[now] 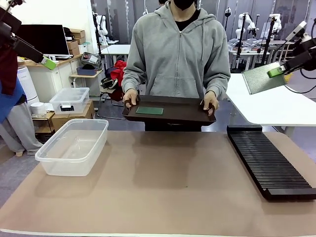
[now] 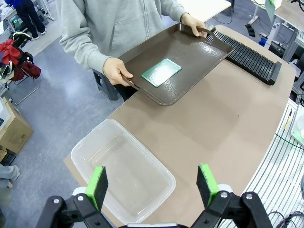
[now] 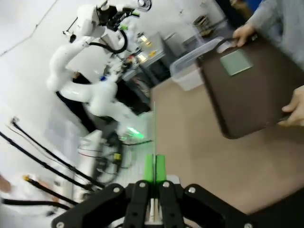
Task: Sort PCBs into racks and boxes based on the side picked up.
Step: If the short side of the Blank PCB is picked up, insert it into the PCB Rack ; if the long side is picked up, place it in the Organizing box.
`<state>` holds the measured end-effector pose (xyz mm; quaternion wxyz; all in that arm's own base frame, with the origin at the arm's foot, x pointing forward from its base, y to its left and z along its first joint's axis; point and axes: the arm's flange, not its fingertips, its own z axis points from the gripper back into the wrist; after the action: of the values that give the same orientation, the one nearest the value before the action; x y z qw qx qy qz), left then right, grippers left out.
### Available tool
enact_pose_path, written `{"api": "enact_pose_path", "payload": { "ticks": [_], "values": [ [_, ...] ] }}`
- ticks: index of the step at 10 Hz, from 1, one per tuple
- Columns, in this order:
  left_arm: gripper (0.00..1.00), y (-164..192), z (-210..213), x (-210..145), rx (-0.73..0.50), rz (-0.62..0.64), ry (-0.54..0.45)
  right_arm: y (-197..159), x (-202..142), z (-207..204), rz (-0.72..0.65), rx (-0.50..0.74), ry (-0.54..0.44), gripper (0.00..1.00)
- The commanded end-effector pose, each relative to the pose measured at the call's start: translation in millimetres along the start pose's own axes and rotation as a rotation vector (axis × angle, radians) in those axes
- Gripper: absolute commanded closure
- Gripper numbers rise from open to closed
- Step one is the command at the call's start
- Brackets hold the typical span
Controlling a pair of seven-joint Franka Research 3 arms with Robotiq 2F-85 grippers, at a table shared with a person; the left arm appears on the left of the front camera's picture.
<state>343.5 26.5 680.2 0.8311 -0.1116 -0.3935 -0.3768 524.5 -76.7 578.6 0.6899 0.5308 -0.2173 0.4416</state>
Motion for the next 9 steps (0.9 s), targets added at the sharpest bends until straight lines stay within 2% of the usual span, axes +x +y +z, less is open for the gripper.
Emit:
{"api": "enact_pose_path", "payload": {
  "ticks": [1,2,4,5,9],
  "values": [
    [0.00,0.4,-1.0,-1.6,-0.001,-0.001,-0.010,7.2,-36.5,0.7,0.082,-0.124,0.010,0.97],
    [0.00,0.4,-1.0,-1.6,-0.001,-0.001,-0.010,9.4,-51.9,9.3,0.108,-0.120,0.051,0.97],
    [0.00,0.4,-1.0,-1.6,-0.001,-0.001,-0.010,1.4,-81.2,29.1,0.123,-0.131,0.008,0.97],
    [0.00,0.4,-1.0,-1.6,-0.001,-0.001,-0.010,5.0,-47.9,23.4,0.110,-0.108,0.036,0.97],
    [0.00,0.4,-1.0,-1.6,-0.001,-0.001,-0.010,5.0,-47.9,23.4,0.110,-0.108,0.036,0.97]
  ]
}}
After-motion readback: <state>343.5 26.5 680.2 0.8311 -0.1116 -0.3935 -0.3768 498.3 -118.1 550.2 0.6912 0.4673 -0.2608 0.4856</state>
